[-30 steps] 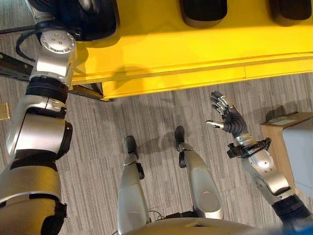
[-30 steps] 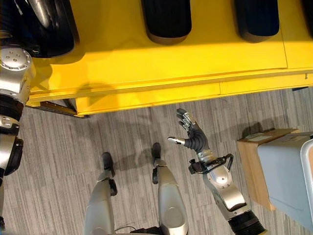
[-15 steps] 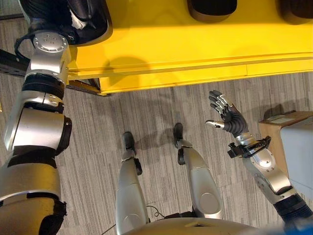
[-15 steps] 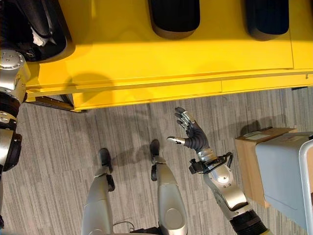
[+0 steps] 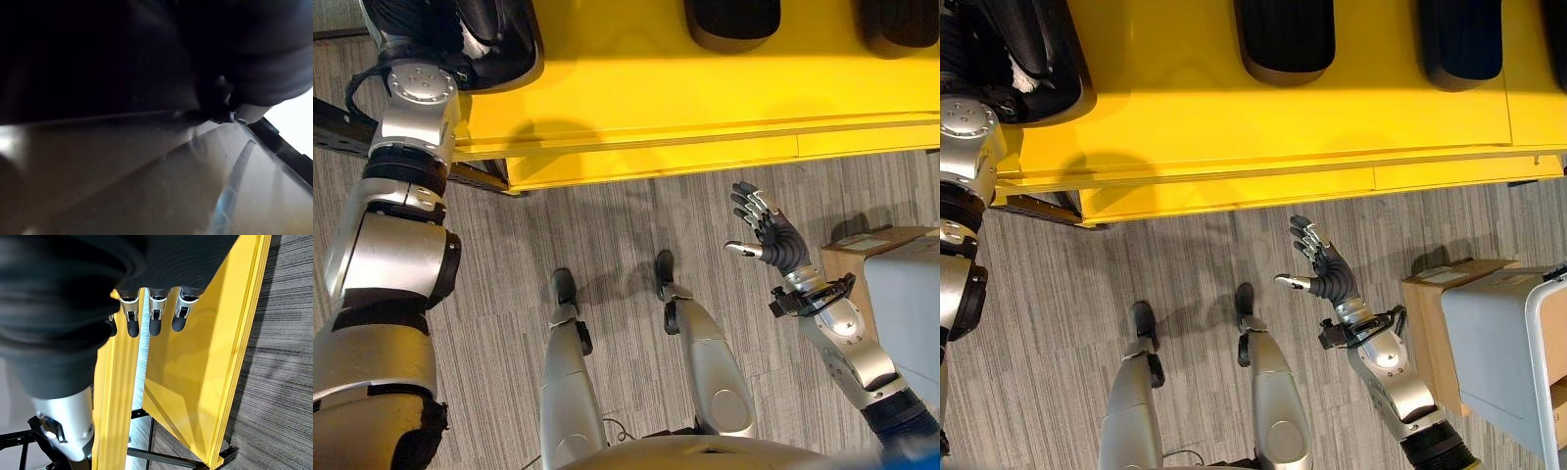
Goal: Move parts from the plastic box to the shelf.
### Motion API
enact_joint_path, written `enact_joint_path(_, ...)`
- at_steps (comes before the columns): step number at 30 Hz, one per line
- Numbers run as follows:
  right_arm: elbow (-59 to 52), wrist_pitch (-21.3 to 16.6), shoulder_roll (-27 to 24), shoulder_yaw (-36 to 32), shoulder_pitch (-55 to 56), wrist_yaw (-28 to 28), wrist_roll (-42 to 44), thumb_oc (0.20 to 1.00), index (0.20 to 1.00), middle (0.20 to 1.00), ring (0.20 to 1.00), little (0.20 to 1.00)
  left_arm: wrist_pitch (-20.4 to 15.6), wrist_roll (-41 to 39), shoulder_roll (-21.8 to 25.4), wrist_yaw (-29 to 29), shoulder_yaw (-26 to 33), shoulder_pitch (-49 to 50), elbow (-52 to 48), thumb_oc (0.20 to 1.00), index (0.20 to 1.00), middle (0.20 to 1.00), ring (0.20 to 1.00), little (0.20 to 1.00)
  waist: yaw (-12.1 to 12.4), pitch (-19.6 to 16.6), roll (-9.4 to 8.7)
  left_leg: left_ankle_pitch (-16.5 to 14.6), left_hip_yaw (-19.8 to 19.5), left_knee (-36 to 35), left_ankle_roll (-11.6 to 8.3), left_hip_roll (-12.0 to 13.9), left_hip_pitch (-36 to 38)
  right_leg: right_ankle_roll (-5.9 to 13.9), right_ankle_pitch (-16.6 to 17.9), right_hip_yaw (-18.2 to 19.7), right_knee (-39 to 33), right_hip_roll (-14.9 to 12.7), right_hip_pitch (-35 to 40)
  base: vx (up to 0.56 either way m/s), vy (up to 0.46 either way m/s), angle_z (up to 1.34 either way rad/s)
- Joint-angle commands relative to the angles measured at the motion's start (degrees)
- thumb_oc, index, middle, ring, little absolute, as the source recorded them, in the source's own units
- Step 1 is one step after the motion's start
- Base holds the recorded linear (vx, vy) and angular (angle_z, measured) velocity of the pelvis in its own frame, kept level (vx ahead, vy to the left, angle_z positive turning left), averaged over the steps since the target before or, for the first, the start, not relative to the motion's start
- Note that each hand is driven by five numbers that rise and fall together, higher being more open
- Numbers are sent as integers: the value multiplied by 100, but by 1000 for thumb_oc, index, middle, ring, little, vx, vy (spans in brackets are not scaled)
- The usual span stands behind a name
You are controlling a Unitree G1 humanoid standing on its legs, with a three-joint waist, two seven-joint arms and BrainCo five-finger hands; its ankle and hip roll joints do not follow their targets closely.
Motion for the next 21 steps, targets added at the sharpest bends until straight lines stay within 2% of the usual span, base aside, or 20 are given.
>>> enact_joint_path(1, -343, -357, -268, -198, 247, 45, 174, 1000, 1000, 1000, 1000, 1000, -123, 109, -20, -66, 94, -270, 240, 1000, 1000, 1000, 1000, 1000, -55, -279, 66, -660, 98, 585, -196, 458, 87, 613, 114, 189, -82, -469, 265, 4, 4, -6)
enact_joint_path(11, -440, -359, -365, -258, 368, 113, 206, 1000, 1000, 1000, 1000, 1000, -146, 49, 22, -15, 157, -265, 211, 1000, 1000, 1000, 1000, 1000, -33, -377, 123, -696, 85, 623, -193, 437, 12, 607, 105, 204, -67, -469, 208, 1, 2, -3)
enact_joint_path(21, -373, -358, -426, -213, 323, 143, 184, 1000, 1000, 1000, 1000, 1000, -345, -416, 136, -63, 157, -449, 122, 1000, 1000, 1000, 1000, 1000, 18, -477, 159, -693, 65, 580, -194, 414, 101, 619, 127, 163, -117, -481, 320, 0, 0, 0)
